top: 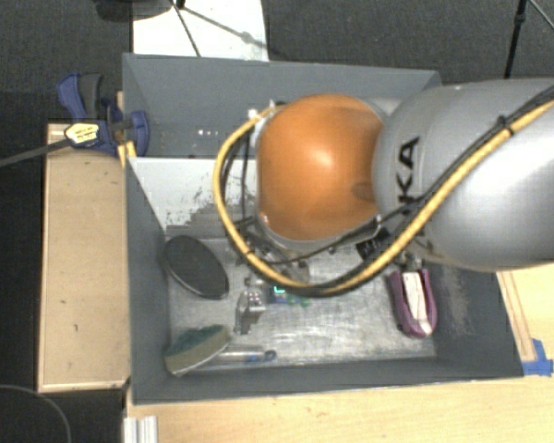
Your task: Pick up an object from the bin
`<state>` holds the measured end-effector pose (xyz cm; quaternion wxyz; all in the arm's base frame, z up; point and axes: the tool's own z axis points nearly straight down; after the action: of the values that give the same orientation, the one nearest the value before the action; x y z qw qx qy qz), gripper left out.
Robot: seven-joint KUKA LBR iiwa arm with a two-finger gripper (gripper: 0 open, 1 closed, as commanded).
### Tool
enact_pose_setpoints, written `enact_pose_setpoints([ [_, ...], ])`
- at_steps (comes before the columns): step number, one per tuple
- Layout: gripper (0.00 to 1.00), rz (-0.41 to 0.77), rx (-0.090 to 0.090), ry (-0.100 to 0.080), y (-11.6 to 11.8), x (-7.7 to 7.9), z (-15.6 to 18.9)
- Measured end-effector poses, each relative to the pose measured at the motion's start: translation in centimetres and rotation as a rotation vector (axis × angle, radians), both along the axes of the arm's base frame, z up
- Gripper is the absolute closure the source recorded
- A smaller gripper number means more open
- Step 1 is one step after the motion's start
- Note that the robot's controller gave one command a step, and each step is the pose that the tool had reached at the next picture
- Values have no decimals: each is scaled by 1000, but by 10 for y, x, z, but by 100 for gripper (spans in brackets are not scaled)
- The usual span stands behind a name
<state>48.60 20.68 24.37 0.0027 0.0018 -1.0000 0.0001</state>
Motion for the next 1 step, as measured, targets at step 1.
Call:
enact_pose_setpoints([
  [1, 0, 233, 0, -1, 39, -5, -111],
])
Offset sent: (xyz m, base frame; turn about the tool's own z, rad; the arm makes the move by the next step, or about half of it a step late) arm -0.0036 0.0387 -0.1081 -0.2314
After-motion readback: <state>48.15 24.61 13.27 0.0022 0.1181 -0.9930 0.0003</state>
